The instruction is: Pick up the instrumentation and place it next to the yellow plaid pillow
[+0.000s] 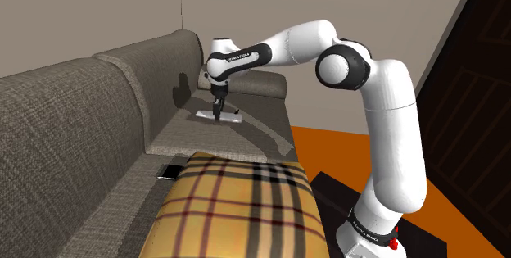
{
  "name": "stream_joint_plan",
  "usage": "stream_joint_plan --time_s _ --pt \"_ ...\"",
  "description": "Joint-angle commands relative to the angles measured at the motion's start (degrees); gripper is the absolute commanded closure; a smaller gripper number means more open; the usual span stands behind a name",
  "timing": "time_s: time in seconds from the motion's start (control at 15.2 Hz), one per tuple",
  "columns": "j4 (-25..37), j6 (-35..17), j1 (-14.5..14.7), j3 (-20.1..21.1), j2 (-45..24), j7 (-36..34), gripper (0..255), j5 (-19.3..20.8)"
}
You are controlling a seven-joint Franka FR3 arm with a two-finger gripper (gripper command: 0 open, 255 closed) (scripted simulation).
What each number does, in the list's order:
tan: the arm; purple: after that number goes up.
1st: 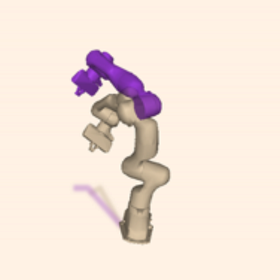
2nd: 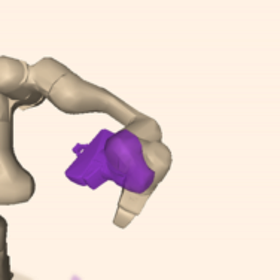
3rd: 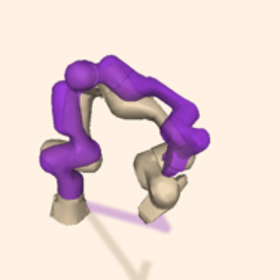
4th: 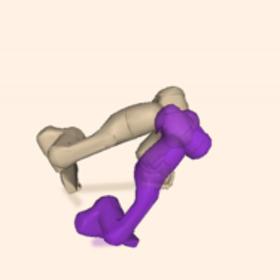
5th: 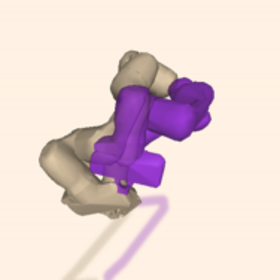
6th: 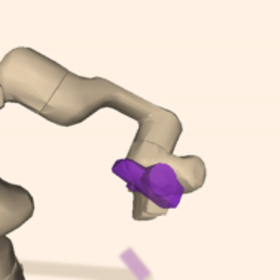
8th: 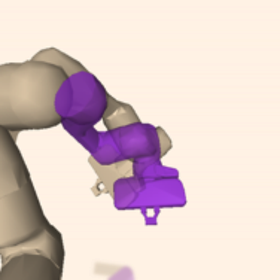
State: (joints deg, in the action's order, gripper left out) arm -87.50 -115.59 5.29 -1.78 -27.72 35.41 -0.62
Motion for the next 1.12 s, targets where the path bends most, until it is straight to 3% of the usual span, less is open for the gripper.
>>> stream_joint_plan --time_s 0.0,1.06 --pt "0.88 1.45 -0.05 -0.02 0.57 0.07 255 0.01" --pt "10.39 12.83 -0.08 -0.07 2.44 0.04 255 0.08"
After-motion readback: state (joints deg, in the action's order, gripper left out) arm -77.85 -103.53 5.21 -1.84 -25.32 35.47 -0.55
